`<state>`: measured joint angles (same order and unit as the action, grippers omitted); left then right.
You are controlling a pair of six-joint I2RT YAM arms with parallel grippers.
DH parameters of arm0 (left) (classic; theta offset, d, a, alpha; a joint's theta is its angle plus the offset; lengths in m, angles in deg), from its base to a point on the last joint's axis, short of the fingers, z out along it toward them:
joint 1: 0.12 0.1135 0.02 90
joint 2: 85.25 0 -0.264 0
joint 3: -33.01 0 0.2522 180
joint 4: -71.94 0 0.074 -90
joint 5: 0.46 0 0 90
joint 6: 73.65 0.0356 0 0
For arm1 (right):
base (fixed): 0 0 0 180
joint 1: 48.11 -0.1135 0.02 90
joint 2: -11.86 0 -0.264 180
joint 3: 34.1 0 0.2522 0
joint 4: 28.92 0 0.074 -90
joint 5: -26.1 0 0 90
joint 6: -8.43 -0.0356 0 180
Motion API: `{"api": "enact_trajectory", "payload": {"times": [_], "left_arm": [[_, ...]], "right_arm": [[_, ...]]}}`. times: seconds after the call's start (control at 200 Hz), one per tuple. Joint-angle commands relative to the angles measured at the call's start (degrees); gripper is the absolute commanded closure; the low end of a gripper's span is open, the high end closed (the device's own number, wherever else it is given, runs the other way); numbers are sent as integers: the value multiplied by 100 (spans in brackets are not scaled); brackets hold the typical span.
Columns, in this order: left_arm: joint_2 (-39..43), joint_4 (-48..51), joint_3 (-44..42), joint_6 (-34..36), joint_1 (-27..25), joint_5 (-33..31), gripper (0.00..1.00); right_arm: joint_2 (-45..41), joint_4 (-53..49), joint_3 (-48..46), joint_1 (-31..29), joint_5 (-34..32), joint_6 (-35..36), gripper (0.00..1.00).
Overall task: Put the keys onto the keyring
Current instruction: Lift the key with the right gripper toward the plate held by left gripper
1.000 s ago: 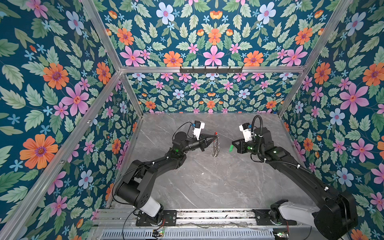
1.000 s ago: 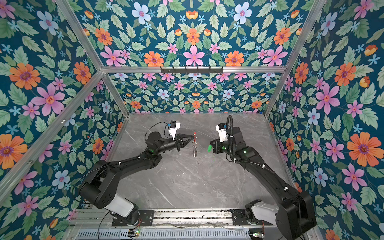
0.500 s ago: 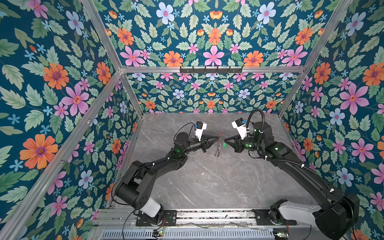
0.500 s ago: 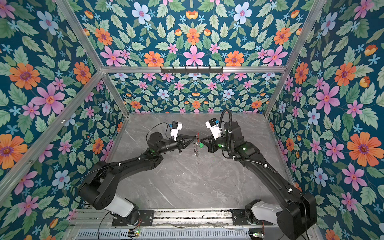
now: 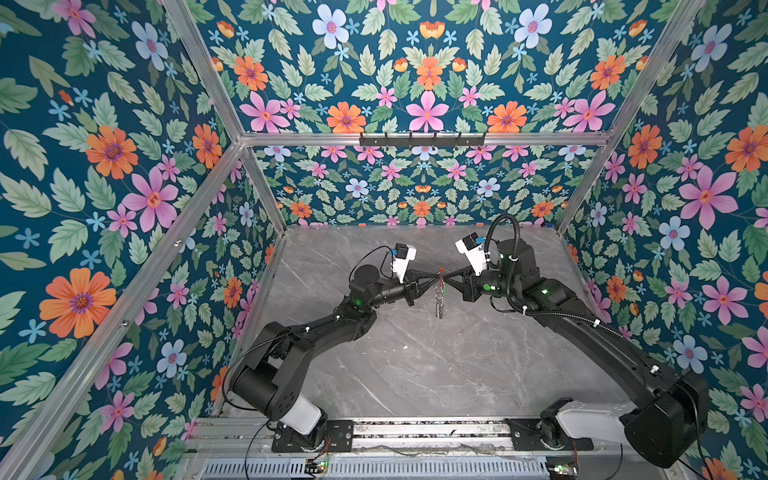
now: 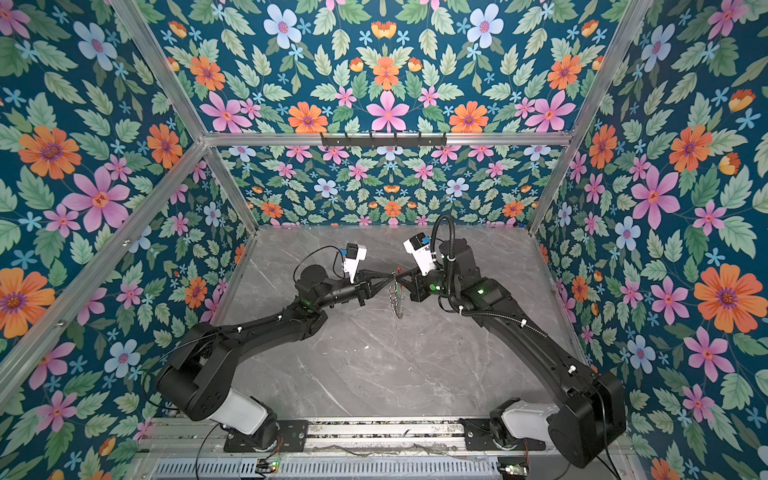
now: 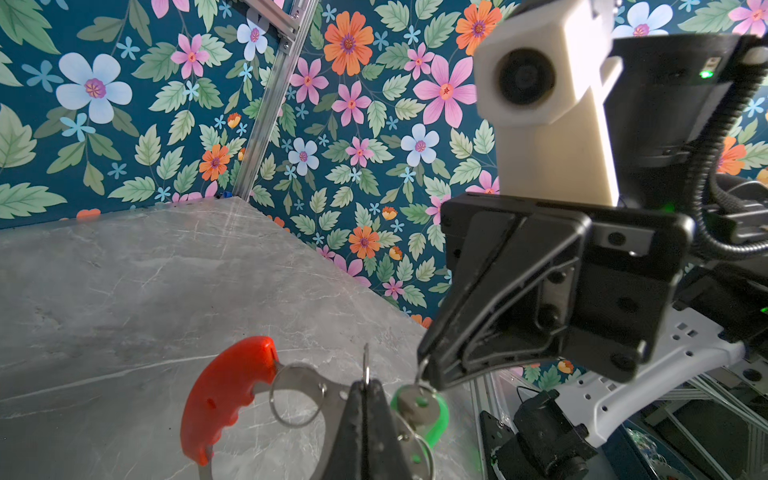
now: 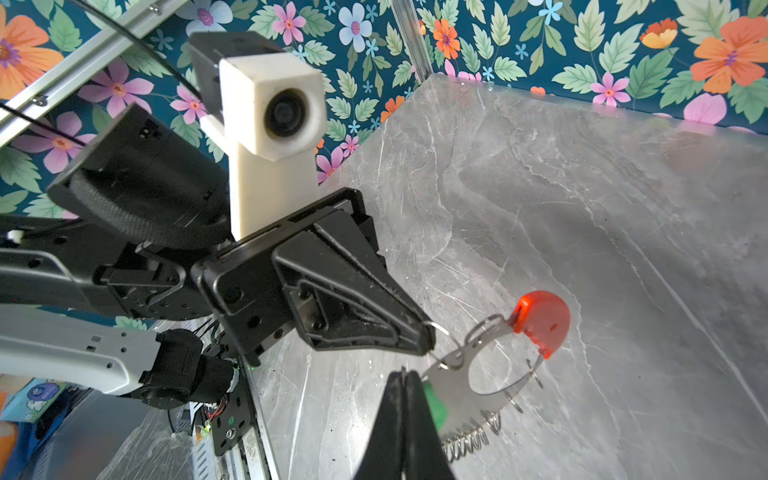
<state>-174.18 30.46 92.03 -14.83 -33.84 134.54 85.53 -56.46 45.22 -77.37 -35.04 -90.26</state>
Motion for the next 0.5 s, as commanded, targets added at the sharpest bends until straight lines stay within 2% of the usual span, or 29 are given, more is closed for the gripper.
{"api": "enact_trajectory", "payload": {"times": [0.0,0.165,0.495], "left_arm": [[-3,-66,71,42,-4,47,100],[-11,-66,89,35,-21,61,100],[-98,-47,193,-76,-21,93,100]], "right_arm": [[45,122,51,-53,-372,120,100],[71,325,-7,-62,-709,58,100],[38,574,-61,-96,-741,-12,100]]}}
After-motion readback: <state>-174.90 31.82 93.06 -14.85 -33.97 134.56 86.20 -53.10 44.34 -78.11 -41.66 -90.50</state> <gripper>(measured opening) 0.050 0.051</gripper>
